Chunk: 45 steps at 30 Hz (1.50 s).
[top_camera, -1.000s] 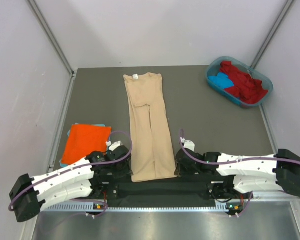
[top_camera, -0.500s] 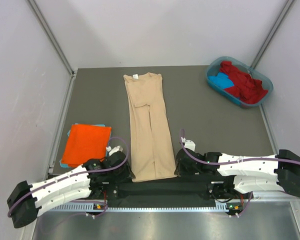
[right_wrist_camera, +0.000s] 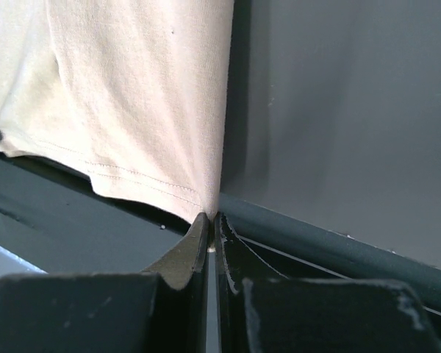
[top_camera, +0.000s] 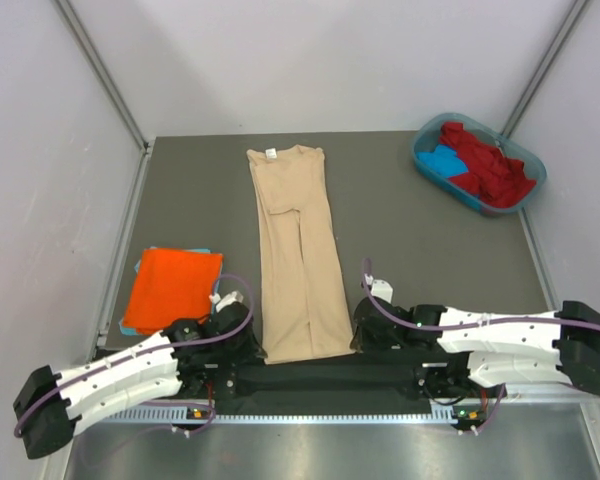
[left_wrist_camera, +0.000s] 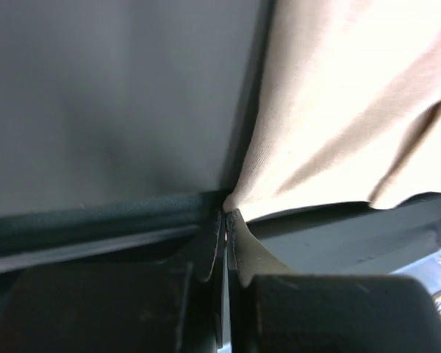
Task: Fold and stack the t-shirts
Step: Fold the tshirt
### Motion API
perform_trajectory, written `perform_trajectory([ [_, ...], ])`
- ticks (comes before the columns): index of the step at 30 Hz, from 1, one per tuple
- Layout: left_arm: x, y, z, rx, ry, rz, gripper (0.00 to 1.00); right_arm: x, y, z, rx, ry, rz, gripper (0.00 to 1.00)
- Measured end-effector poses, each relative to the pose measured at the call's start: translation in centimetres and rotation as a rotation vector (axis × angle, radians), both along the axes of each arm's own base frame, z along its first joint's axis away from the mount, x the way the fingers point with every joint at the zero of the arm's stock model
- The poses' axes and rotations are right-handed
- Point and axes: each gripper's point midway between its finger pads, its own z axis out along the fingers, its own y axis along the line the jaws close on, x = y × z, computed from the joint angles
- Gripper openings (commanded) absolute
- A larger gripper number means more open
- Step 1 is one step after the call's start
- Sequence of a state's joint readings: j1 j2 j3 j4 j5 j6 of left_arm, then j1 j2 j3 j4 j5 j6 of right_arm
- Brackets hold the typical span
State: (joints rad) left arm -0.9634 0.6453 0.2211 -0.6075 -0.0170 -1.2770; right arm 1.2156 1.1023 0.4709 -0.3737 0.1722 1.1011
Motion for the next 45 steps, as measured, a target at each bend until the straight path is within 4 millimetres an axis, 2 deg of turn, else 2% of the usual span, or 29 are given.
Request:
perform_trajectory([
  [7, 1.3, -2.0, 3.8, -0.064, -0.033, 0.01, 0.0, 0.3, -0.1, 1.2, -0.002, -0.021, 0.0, 0.0],
  [11, 1.1, -2.4, 4.0, -0.083, -0.012, 0.013, 0.0, 0.5, 0.4, 1.9, 0.011, -0.031, 0.007, 0.0],
  [16, 1.3, -2.1, 3.6, -0.061, -0.01, 0.031, 0.0, 0.7, 0.0, 1.7, -0.015, -0.037, 0.021, 0.0],
  [19, 2.2, -2.1, 4.1, -0.044, -0.018, 0.053, 0.0, 1.9, -0.1, 2.1, -0.035, -0.051, 0.023, 0.0],
  [21, 3.4, -2.0, 4.4, -0.025, -0.016, 0.073, 0.0, 3.5, -0.1, 2.9, -0.039, -0.067, 0.016, 0.0],
  [26, 8.1, -1.2, 5.1, -0.018, 0.007, 0.172, 0.0, 8.5, 0.2, 5.3, -0.044, -0.115, 0.004, 0.0],
  [29, 11.7, -0.4, 6.3, -0.018, 0.006, 0.213, 0.0, 11.6, 0.8, 6.2, -0.058, -0.139, 0.02, 0.0],
  [33, 17.1, 0.0, 8.3, -0.016, -0.038, 0.225, 0.0, 15.6, 1.7, 6.3, -0.088, -0.15, 0.055, 0.0],
  [36, 21.3, 0.4, 9.4, -0.006, -0.071, 0.229, 0.0, 19.3, 2.7, 6.4, -0.106, -0.16, 0.078, 0.0],
  [40, 25.9, 1.6, 9.8, 0.003, -0.085, 0.255, 0.0, 24.3, 3.7, 6.9, -0.127, -0.183, 0.098, 0.0],
  [45, 31.1, 2.8, 9.8, -0.013, -0.082, 0.278, 0.0, 29.0, 4.3, 7.5, -0.131, -0.205, 0.115, 0.0],
])
